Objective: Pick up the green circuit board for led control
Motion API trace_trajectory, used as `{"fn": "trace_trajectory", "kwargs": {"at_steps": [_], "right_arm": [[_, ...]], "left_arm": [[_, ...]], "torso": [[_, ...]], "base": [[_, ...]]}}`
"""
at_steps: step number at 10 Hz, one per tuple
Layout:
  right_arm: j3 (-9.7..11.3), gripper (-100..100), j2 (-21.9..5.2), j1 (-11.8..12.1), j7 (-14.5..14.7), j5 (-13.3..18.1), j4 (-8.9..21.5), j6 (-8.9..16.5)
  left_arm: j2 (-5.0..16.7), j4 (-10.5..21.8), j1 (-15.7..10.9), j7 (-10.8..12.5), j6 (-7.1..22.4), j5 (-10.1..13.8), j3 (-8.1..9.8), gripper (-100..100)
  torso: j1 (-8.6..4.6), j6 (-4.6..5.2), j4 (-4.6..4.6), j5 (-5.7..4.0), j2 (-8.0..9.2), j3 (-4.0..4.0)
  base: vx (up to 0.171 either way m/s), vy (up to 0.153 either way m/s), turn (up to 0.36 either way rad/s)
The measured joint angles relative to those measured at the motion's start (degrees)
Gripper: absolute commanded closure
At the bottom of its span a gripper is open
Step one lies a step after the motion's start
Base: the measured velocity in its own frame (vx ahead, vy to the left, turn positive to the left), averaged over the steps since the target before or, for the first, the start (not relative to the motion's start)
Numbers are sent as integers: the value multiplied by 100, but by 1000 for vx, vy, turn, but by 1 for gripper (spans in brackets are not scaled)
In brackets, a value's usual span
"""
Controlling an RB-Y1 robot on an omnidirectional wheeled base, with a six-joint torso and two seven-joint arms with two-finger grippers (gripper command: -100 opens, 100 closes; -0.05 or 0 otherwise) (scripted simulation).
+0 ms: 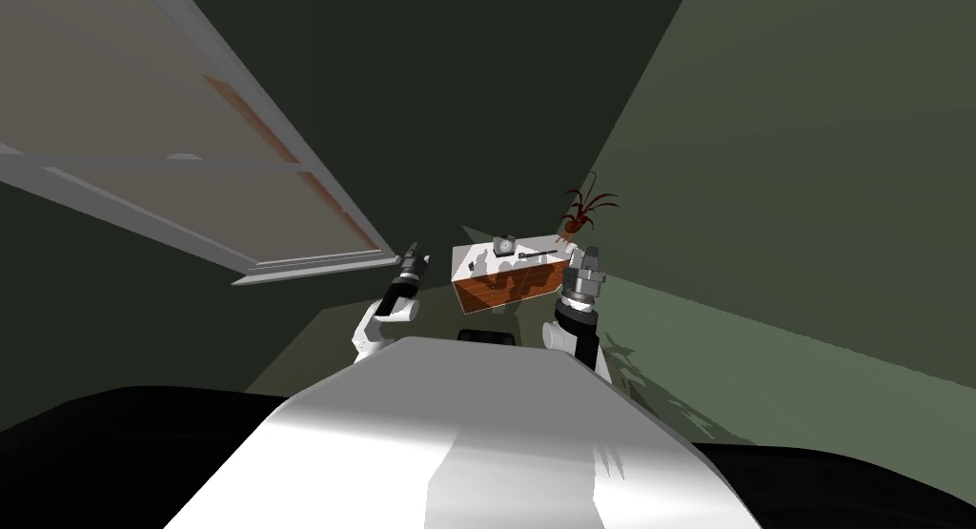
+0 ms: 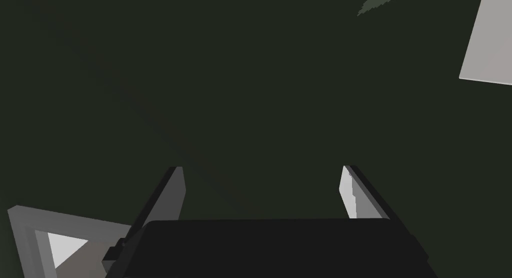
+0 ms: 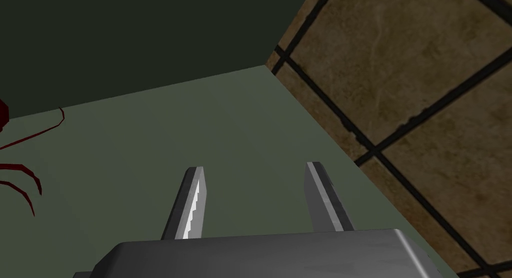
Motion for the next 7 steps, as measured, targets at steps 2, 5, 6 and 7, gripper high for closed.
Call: {"fn": "trace_trajectory", "kwargs": {"at_steps": [2, 5, 6, 7], "right_arm": [[0, 0, 0, 0, 0, 0, 0, 0], [0, 0, 0, 0, 0, 0, 0, 0], [0, 0, 0, 0, 0, 0, 0, 0], [0, 0, 0, 0, 0, 0, 0, 0]], "left_arm": [[-24, 75, -126, 47, 346, -7, 38, -100], [4, 138, -201, 130, 731, 23, 102, -100], [28, 174, -284, 180, 917, 46, 150, -100], [38, 241, -325, 217, 1067, 57, 172, -100]], "torso": [[1, 0, 0, 0, 1, 0], [3, -1, 0, 1, -1, 0], [-2, 1, -1, 0, -4, -2], [1, -1, -1, 0, -4, -2]], "base": [[-1, -22, -23], [8, -34, -65], [13, -34, -32], [6, -12, 12]]}}
